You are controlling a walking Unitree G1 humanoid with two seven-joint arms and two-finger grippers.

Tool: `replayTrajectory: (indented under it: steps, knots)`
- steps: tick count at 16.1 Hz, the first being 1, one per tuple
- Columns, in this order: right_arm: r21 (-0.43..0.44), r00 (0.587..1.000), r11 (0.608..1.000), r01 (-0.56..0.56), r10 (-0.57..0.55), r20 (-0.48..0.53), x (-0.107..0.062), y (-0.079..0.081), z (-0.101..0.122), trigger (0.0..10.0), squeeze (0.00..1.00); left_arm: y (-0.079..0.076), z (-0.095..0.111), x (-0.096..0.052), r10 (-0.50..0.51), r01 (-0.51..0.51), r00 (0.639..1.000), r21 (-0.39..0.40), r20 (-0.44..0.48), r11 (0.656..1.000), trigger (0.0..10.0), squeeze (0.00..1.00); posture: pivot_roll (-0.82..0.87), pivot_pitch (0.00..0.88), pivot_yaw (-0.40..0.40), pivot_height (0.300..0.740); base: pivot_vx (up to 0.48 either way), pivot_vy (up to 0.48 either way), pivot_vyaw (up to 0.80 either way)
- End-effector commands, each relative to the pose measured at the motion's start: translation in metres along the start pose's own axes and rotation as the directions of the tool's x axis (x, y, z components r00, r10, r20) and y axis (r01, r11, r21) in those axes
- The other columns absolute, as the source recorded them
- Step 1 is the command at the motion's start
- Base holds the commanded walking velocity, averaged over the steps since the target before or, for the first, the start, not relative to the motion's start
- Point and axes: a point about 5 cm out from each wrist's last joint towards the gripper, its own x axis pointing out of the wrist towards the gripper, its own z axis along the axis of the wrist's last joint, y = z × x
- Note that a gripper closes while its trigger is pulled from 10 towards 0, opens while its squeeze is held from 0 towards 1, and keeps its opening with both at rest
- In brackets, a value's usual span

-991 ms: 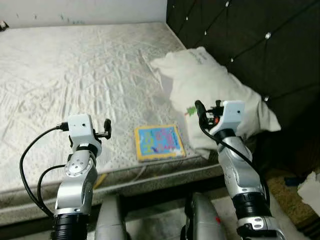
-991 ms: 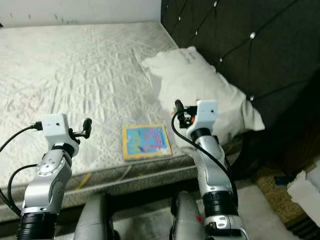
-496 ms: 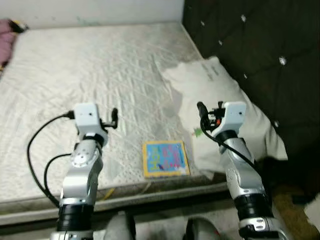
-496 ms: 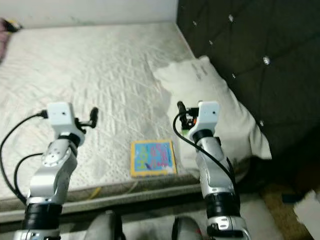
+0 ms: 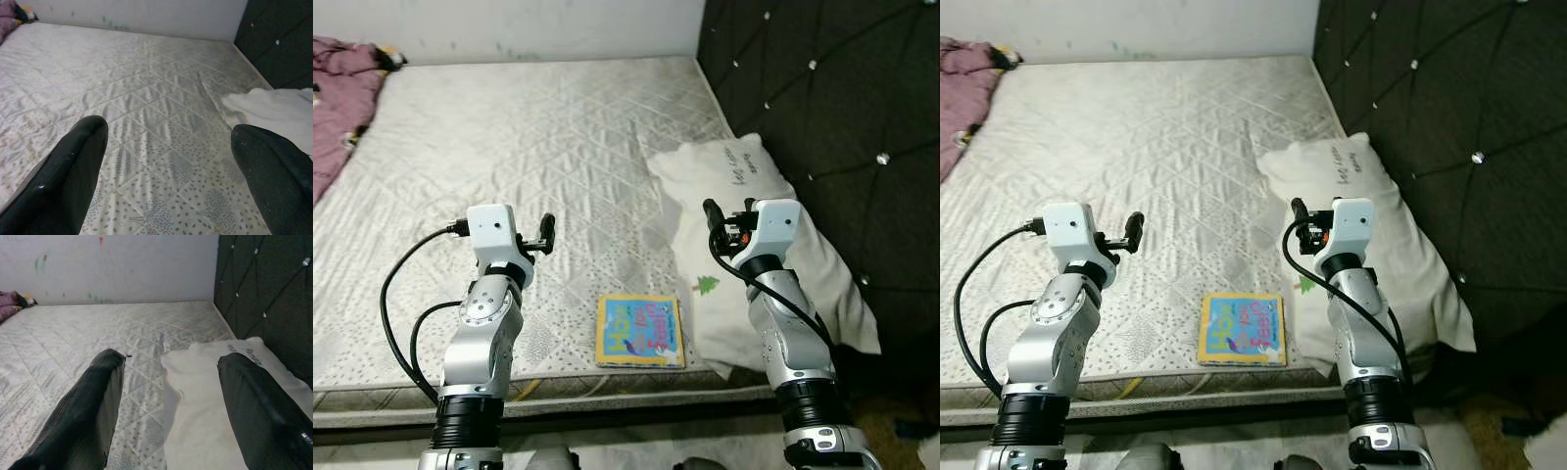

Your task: Clean up the room

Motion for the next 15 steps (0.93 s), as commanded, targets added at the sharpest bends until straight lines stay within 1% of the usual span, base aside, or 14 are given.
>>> replayTrajectory:
  steps: [1, 2, 8, 15]
  knots:
    - [-0.005, 1.000, 1.000, 0.007, -0.007, 0.004, 0.0009, -0.0002, 0.0011, 10.0, 0.00, 0.0040, -0.0007, 0.0013, 0.012, -0.012, 1.000, -0.011, -0.004, 1.000, 10.0, 0.00, 0.00, 0.000, 0.022, 0.740, 0.000, 0.000, 0.00]
    - [-0.004, 1.000, 1.000, 0.008, -0.008, 0.004, 0.0008, -0.0003, 0.0010, 10.0, 0.00, 0.0042, -0.0009, 0.0015, 0.010, -0.010, 1.000, -0.014, -0.005, 1.000, 10.0, 0.00, 0.00, 0.000, 0.022, 0.740, 0.000, 0.000, 0.00]
    - [-0.006, 1.000, 1.000, 0.013, -0.013, -0.002, 0.0004, -0.0019, 0.0000, 10.0, 0.00, 0.0030, -0.0016, 0.0030, 0.005, -0.005, 1.000, -0.027, -0.003, 1.000, 10.0, 0.00, -0.01, 0.000, 0.021, 0.740, 0.000, 0.288, 0.00]
    - [-0.018, 1.000, 1.000, 0.014, -0.014, -0.008, 0.0003, -0.0030, -0.0008, 10.0, 0.00, 0.0027, -0.0028, 0.0038, 0.004, -0.004, 1.000, -0.043, -0.002, 0.999, 10.0, 0.00, -0.01, 0.000, 0.017, 0.740, 0.000, 0.459, 0.00]
